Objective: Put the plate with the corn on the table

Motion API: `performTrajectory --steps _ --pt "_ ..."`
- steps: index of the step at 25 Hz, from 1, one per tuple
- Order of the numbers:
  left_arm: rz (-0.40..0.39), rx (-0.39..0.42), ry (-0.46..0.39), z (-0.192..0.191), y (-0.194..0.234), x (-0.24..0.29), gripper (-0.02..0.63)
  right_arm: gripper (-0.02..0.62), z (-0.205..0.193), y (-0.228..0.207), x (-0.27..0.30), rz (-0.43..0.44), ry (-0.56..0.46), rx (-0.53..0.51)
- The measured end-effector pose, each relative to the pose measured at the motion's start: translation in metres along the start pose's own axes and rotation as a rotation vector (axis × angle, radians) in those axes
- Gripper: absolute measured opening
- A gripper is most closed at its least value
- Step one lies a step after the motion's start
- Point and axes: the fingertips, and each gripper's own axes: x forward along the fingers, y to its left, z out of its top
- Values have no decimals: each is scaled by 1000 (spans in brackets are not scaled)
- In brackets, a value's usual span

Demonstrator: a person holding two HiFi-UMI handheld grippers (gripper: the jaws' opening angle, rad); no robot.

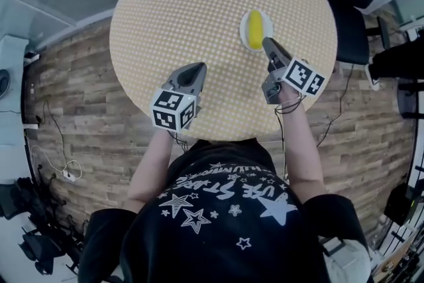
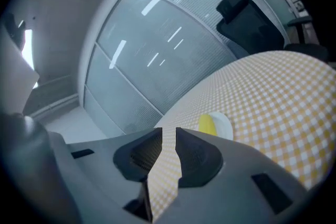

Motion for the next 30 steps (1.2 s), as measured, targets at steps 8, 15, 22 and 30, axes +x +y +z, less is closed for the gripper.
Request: performTrajectory --steps 8,15,22,30 --pt "-90 36 -70 3 -8 -67 8 86 -41 73 -42 -4 -80 -125" --pt "-202 60 -58 -30 -16 -132 8 57 -98 125 -87 -31 -175 -144" --pt "-266 22 -50 -53 -26 -163 8 38 -147 160 -134 -50 -163 -213" --pt "-322 46 -55 -57 -71 -166 8 38 -158 153 -190 -77 -198 -200"
